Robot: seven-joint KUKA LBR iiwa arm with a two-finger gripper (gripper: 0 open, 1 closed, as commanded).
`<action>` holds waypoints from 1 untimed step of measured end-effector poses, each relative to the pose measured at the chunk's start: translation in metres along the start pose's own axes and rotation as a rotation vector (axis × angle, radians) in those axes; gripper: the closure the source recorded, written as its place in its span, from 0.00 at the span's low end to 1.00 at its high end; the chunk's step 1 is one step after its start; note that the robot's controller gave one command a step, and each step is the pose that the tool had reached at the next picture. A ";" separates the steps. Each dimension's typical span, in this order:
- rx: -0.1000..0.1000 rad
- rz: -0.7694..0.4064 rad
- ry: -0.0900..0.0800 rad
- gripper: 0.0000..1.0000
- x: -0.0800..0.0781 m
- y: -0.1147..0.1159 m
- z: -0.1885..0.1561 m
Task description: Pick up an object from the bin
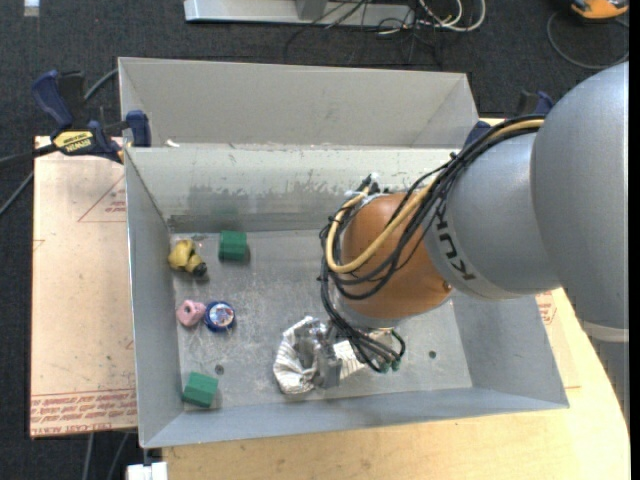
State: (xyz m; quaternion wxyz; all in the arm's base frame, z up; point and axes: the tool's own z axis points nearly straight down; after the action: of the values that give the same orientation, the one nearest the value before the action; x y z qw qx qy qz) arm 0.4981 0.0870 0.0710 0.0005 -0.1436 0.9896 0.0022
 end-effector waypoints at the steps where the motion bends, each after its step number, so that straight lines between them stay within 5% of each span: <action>1: 0.002 -0.401 -0.012 0.00 -0.002 0.012 0.000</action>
Offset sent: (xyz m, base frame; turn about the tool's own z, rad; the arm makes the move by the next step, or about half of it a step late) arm 0.0000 0.0000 0.0000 0.0000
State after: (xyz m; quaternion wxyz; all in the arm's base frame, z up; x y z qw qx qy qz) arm 0.4965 0.0994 0.0716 0.0071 -0.3379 0.9411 0.0019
